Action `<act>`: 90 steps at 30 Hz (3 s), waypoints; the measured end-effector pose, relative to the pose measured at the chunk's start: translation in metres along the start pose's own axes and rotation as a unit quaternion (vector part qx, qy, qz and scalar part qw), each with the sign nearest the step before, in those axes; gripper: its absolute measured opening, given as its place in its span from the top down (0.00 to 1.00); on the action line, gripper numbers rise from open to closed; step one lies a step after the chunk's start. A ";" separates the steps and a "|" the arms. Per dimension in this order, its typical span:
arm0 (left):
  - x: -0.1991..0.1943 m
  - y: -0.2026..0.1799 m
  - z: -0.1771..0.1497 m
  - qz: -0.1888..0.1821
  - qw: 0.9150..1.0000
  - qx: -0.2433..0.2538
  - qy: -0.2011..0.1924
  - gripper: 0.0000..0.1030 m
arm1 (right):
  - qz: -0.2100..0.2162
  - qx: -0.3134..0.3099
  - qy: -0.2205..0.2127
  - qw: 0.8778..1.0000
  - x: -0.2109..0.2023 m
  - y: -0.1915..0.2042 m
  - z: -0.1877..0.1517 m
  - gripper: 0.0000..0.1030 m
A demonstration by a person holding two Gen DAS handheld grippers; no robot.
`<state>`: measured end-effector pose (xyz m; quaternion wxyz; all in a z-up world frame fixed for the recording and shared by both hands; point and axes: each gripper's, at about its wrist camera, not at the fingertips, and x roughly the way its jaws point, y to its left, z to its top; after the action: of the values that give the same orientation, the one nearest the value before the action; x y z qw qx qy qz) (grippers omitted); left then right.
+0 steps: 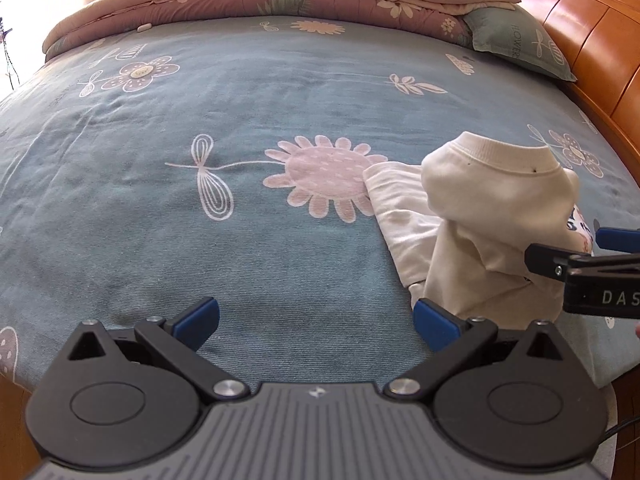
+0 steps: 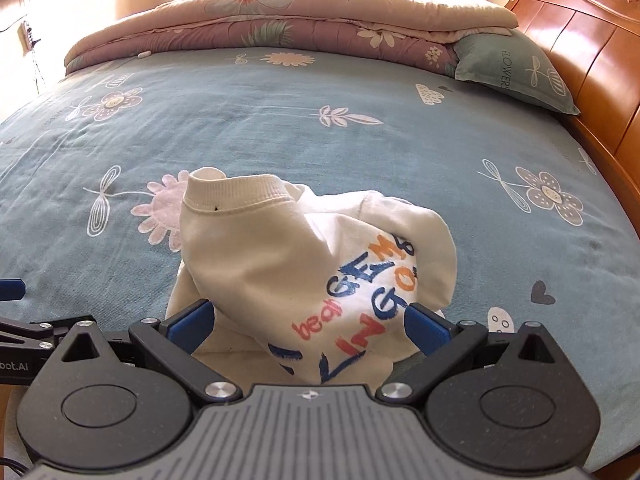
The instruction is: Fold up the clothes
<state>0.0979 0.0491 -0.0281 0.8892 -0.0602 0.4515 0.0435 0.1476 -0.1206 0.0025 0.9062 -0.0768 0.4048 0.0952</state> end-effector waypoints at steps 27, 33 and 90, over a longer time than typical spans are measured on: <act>0.017 -0.015 0.009 -0.017 1.000 0.018 0.017 0.00 | -0.009 0.079 0.000 0.997 -0.003 -0.103 -0.006 0.00; 0.015 -0.018 0.006 -0.019 0.999 0.023 0.017 0.00 | 0.063 0.017 -0.024 0.998 0.003 -0.057 0.002 0.00; 0.035 -0.126 0.004 -0.186 0.929 0.308 -0.090 0.01 | 0.060 -0.088 -0.068 0.992 -0.039 -0.098 -0.071 0.00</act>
<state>0.1383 -0.0747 -0.0460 0.8932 0.1376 0.3412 -0.2586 0.0938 -0.2351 -0.0091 0.9142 -0.1251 0.3359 0.1893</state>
